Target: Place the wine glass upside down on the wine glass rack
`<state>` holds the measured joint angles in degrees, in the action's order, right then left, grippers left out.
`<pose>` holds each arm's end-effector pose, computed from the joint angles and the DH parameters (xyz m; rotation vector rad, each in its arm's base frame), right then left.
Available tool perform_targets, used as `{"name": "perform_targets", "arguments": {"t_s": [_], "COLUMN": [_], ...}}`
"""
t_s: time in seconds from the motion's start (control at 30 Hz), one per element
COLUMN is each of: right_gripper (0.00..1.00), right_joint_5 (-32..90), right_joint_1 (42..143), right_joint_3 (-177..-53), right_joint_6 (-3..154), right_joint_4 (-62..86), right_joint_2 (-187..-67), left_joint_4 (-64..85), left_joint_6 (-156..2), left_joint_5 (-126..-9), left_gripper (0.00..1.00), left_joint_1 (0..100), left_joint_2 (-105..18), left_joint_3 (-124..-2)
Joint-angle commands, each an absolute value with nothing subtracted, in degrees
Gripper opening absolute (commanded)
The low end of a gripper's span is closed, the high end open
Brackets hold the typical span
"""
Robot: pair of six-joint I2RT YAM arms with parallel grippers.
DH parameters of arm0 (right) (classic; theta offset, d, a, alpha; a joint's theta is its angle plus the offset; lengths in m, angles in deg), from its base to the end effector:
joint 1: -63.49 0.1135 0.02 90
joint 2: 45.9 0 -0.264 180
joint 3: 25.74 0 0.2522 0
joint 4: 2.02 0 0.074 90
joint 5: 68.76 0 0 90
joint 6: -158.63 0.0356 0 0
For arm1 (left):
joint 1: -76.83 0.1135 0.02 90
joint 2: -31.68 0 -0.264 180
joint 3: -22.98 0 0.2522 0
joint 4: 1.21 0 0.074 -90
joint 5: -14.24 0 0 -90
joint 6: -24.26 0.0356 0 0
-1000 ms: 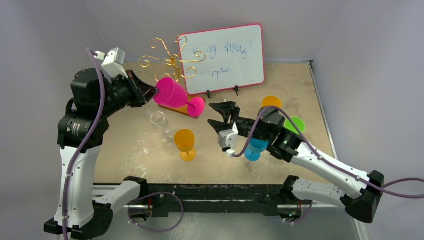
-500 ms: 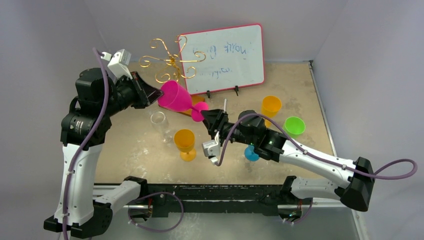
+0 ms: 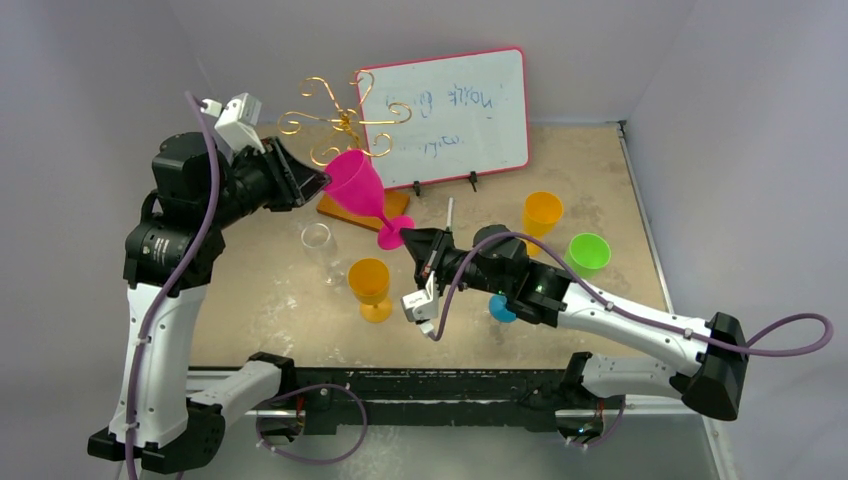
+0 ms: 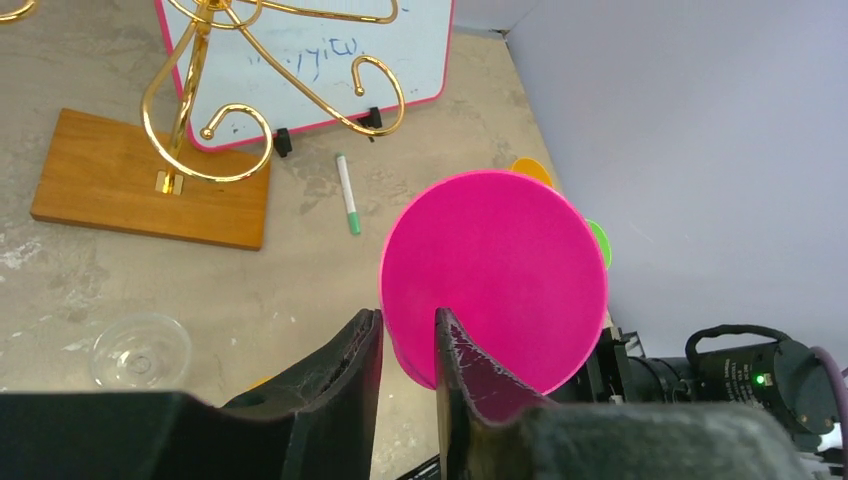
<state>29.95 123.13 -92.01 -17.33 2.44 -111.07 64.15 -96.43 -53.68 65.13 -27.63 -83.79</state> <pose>0.1320 0.2360 0.3515 -1.5912 0.3701 -0.2290 0.1516 -0.0451 0.4935 -0.0481 1.9526 -0.8607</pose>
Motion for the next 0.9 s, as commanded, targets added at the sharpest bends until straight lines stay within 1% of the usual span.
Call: {"name": "perform_targets", "arguments": {"t_s": [0.0,0.1,0.13,0.17,0.33,0.37,0.5,0.7,0.77,0.87], "right_gripper": [0.00,0.00,0.00,0.00,0.00,0.00,0.00,0.00,0.00,0.00], "right_joint_5": [26.76,27.01,27.16,27.21,27.24,27.34,29.11,27.85,25.47,23.29], "right_joint_1": [122.58,122.57,122.63,122.66,122.66,122.64,122.67,122.72,122.72,122.70], "right_joint_3": [-94.26,-94.25,-94.33,-94.42,-94.48,-96.43,-97.38,-101.31,-103.74,-107.24], "right_joint_6": [-17.05,-16.28,-15.57,-14.92,-8.62,-6.84,1.88,26.44,35.94,46.14], "right_joint_4": [-0.94,-0.38,-0.08,0.22,0.69,0.89,-2.01,-10.67,-11.39,-11.11], "right_joint_2": [-109.08,-108.51,-108.40,-108.39,-108.59,-108.71,-108.42,-110.01,-111.26,-112.77], "left_joint_4": [63.55,62.95,61.74,60.53,54.87,54.27,52.71,48.14,47.09,45.93], "left_joint_6": [-95.36,-94.39,-94.06,-94.00,-94.17,-93.98,-92.54,-92.52,-92.86,-93.05], "left_joint_5": [-56.36,-60.78,-61.84,-62.16,-62.68,-62.14,-58.56,-52.26,-50.16,-48.53], "left_gripper": [0.32,0.51,0.59,0.62,0.67,0.67,0.69,0.70,0.70,0.70], "left_joint_1": [64.90,64.91,64.96,64.94,64.95,64.97,64.96,64.95,64.98,64.97], "left_joint_2": [-26.61,-25.95,-25.45,-24.79,-21.62,-21.31,-20.72,-19.31,-19.20,-19.17], "left_joint_3": [-85.32,-85.97,-85.50,-84.80,-81.32,-80.92,-79.63,-76.12,-75.48,-74.71]}}
